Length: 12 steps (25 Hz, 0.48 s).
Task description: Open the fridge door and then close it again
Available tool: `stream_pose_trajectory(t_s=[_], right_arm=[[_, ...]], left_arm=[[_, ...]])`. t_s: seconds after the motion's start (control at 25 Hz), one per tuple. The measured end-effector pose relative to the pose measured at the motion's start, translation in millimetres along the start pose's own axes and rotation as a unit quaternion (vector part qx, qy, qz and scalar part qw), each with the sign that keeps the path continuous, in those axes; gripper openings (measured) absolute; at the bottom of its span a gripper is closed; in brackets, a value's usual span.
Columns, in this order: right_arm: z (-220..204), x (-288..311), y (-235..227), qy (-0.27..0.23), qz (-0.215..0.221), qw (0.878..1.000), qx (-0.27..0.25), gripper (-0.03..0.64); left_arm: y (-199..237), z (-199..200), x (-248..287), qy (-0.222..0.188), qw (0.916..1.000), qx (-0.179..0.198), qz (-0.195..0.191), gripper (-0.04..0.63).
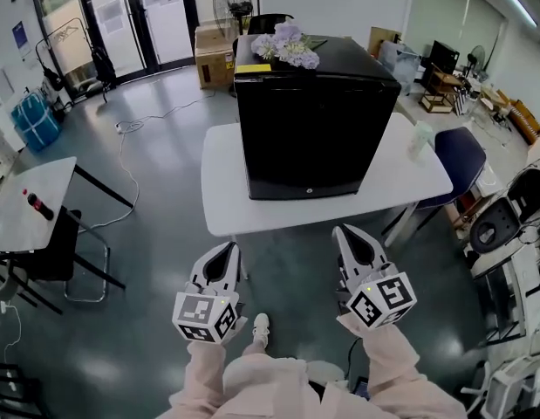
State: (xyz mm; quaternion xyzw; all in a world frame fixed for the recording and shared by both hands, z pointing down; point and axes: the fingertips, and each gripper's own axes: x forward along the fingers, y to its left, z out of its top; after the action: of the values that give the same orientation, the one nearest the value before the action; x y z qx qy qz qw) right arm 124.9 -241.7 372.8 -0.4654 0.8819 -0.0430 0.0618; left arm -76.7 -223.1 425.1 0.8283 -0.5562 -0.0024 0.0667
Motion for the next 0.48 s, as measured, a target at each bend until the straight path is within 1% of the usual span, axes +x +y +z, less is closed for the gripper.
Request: stream_pose_trajectory(t_s=[0.12,0.24,0.36,0.48], right_arm=[[-12.4,-16.5,1.7,0.009,-0.012,1.0,-0.007,0.009],[-19.3,-28.5,7.2,0.013,-0.017,1.0,-0.016,0.009],[-27.2,-41.2,14.7,0.014,-0.017,1.0,-0.012,0.009],[-36.4,-55.6,20.9,0.019,-0.018,1.0,-0.002,0.009]], left_arm=[[-10.4,-8.9,-13.8,0.006,1.0,-0.006,0.003,0.011],[-19.1,-12.5,-24.0,0.003,0.9999,-0.003,0.01,0.011],[-26.7,-14.0,-33.2,-0.005,0.9998,0.004,0.019,0.011],[-36.8,-20.5,-41.5,-0.003,0.9998,-0.002,0.02,0.011]])
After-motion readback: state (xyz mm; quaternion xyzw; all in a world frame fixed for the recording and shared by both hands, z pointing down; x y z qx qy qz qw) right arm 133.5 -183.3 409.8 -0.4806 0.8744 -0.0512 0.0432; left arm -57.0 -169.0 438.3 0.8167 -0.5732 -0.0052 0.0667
